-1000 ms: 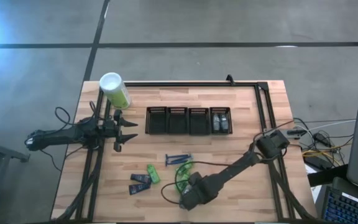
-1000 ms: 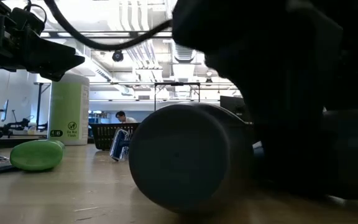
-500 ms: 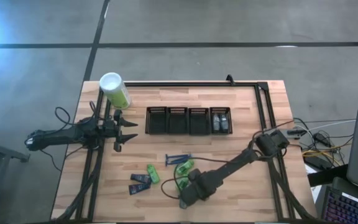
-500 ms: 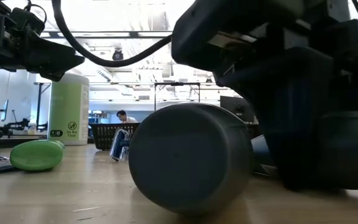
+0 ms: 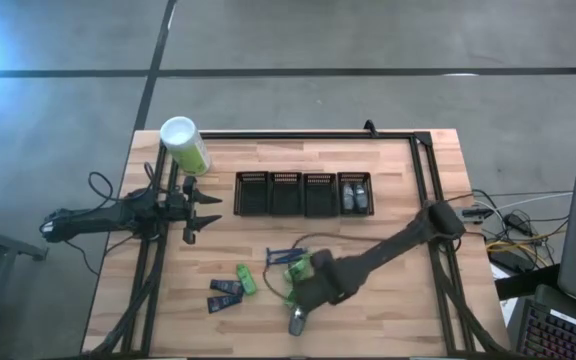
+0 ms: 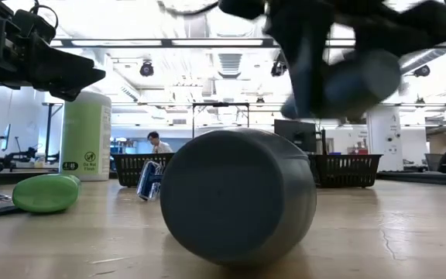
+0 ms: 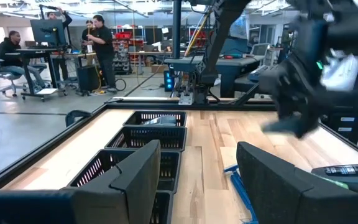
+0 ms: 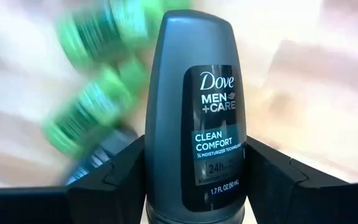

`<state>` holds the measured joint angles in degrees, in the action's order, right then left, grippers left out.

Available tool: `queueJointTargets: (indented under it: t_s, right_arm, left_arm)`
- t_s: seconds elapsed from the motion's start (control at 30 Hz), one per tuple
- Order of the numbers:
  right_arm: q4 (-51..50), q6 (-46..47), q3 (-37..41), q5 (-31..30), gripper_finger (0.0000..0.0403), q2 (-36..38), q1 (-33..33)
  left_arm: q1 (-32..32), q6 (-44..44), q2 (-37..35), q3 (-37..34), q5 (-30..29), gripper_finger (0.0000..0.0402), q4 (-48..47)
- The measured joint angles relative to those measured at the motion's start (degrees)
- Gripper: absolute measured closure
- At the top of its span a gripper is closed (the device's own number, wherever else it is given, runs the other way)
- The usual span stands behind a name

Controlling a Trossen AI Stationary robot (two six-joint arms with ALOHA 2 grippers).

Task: Pick & Place Travel size toiletries
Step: Put the gray deodorant into the right black bin

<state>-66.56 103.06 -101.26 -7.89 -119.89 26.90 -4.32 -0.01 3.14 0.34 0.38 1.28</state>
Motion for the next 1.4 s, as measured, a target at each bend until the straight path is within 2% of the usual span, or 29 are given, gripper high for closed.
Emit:
queueJointTargets:
  t_s: [0.13,0.33,0.5,0.77,1.03,1.2,1.4]
  right_arm:
    - [-5.9,3.3,0.8,-5.7,0.0200,6.1,-1.4]
    - [-10.2,2.4,6.7,-8.4,0.0200,15.1,-6.6]
    - [-9.4,0.0,15.8,-8.8,0.0200,23.7,-13.1]
    - [-1.2,-3.0,28.7,-8.4,0.0199,35.1,-20.9]
    - [8.2,-9.0,38.4,-4.0,0.0197,38.1,-27.3]
    - [15.4,-15.9,42.7,-0.8,0.0197,38.0,-33.9]
    - [16.4,-23.2,44.4,4.5,0.0196,38.0,-41.1]
  left_arm:
    - [0.0,0.0,0.0,0.0,0.0,0.0184,0.0]
    - [0.0,0.0,0.1,0.0,-0.1,0.0183,0.0]
    - [0.0,0.0,0.1,0.0,-0.1,0.0184,0.0]
    - [0.0,0.0,0.1,0.0,-0.2,0.0183,0.0]
    - [0.0,0.0,0.1,0.0,-0.2,0.0183,0.0]
    - [0.0,0.0,0.1,0.0,-0.2,0.0184,0.0]
    - [0.0,0.0,0.1,0.0,-0.2,0.0184,0.0]
